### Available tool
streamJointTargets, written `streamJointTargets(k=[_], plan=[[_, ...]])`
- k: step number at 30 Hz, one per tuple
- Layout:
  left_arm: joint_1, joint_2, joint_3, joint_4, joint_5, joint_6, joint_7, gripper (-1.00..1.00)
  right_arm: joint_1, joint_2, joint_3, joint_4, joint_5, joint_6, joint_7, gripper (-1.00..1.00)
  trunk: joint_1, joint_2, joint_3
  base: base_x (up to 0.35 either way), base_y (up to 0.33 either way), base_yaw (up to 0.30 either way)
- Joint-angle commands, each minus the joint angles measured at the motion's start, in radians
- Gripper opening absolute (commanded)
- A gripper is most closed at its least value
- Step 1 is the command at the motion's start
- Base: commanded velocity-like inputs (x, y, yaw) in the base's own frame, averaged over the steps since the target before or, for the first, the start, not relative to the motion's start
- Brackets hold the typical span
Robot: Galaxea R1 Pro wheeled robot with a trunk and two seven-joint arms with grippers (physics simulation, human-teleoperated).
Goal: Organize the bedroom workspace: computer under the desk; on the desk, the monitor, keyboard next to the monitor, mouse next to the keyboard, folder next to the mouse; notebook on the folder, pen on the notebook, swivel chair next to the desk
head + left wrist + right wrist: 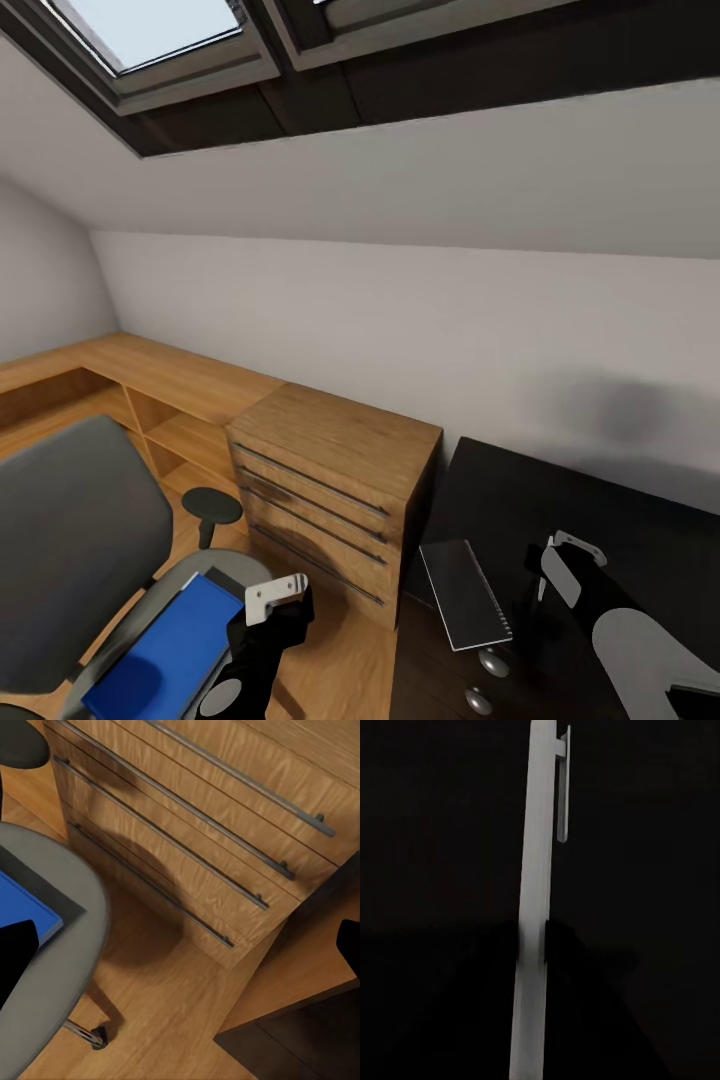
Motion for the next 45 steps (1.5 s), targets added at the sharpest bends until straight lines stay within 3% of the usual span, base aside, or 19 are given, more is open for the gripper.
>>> streamJointTargets(k=[1,3,4,21,27,33,34,37,39,43,44,45], plan=[[-0.001,0.001,-0.002,-0.001,0.004,0.004,0.008,1.00,0.000,0.000,0.000,-0.002,-0.012,0.003,-0.004,-1.00,0.000,-0.001,-0.001,0.000,0.000,0.000],[-0.001,0.001,-0.002,-0.001,0.004,0.004,0.008,1.00,0.000,0.000,0.000,-0.002,-0.012,0.003,-0.004,-1.00,0.000,-0.001,-0.001,0.000,0.000,0.000],[-0.001,0.001,-0.002,-0.001,0.004,0.004,0.008,1.00,0.000,0.000,0.000,-0.002,-0.012,0.003,-0.004,1.00,0.000,-0.001,-0.001,0.000,0.000,0.000],[-0.001,0.001,-0.002,-0.001,0.004,0.005,0.008,1.00,0.000,0.000,0.000,-0.006,-0.012,-0.003,-0.002,1.00,0.000,-0.001,-0.001,0.000,0.000,0.000],[-0.001,0.001,-0.001,-0.001,0.004,0.005,0.008,1.00,0.000,-0.001,-0.001,-0.059,-0.011,-0.005,-0.002,1.00,0.000,-0.001,-0.001,0.000,0.000,0.000],[-0.001,0.001,0.001,-0.001,0.005,0.005,0.008,1.00,0.019,0.014,-0.002,-0.289,-0.012,0.025,-0.007,1.00,0.000,-0.001,-0.001,0.000,0.000,0.000],[-0.001,0.001,0.002,-0.001,0.005,0.005,0.008,1.00,0.043,0.024,-0.003,-0.367,-0.011,0.047,-0.009,1.00,0.000,-0.001,-0.001,0.000,0.000,0.000],[-0.001,0.001,0.003,-0.001,0.006,0.005,0.008,1.00,0.095,0.045,-0.002,-0.482,-0.009,0.086,-0.015,1.00,0.000,-0.001,-0.001,0.000,0.000,0.000],[-0.001,0.002,0.005,-0.001,0.008,0.005,0.008,1.00,0.179,0.083,-0.002,-0.660,-0.007,0.127,-0.051,1.00,0.000,-0.001,-0.001,0.000,0.000,0.000],[-0.001,0.002,0.005,-0.001,0.008,0.005,0.008,1.00,0.221,0.111,0.000,-0.756,-0.007,0.144,-0.090,1.00,0.000,-0.001,-0.001,0.000,0.000,0.000],[-0.001,0.002,0.004,-0.001,0.009,0.005,0.008,1.00,0.251,0.136,0.005,-0.816,-0.009,0.172,-0.113,1.00,0.000,-0.001,-0.001,0.000,0.000,0.000],[-0.001,0.002,0.005,-0.001,0.009,0.005,0.008,1.00,0.253,0.138,0.007,-0.820,-0.009,0.176,-0.114,1.00,0.000,-0.001,-0.001,0.000,0.000,0.000]])
